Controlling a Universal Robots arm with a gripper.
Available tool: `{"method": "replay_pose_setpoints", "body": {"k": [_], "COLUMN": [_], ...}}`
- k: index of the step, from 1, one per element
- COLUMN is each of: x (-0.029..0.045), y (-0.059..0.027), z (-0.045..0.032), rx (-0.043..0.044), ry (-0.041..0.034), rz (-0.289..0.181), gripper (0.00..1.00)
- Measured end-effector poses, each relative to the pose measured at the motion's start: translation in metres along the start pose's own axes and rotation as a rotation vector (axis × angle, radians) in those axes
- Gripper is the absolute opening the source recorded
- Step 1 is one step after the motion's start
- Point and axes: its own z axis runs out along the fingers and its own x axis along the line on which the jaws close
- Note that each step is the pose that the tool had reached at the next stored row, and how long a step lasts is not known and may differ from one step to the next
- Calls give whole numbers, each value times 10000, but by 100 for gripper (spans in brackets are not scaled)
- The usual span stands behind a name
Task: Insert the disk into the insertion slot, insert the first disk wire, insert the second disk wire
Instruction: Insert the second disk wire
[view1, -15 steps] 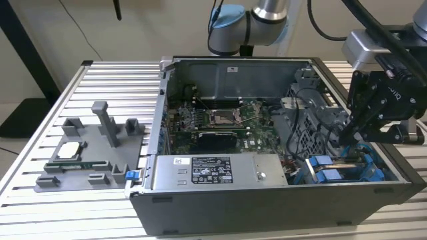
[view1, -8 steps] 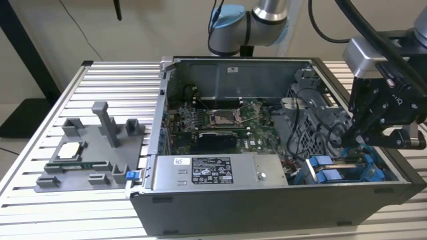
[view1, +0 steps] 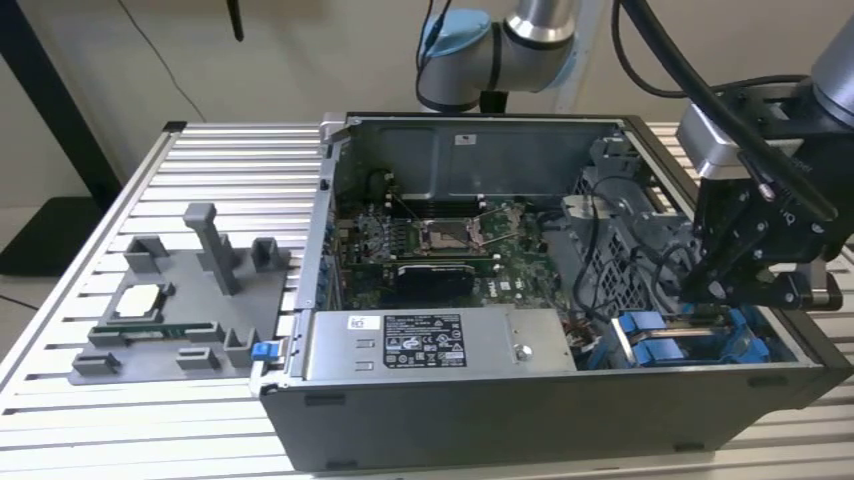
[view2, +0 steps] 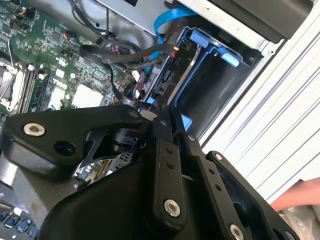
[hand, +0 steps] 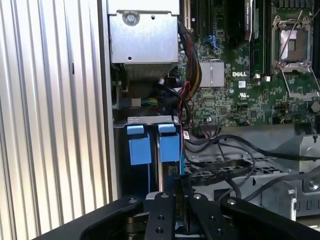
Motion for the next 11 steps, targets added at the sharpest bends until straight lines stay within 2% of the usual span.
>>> {"method": "replay_pose_setpoints", "body": {"k": [6, 11], "x": [9, 13], "y": [-7, -44], "z": [70, 112], "rx": [116, 158], "ry": [-10, -15], "rz": [-140, -277], "gripper": [0, 0]}}
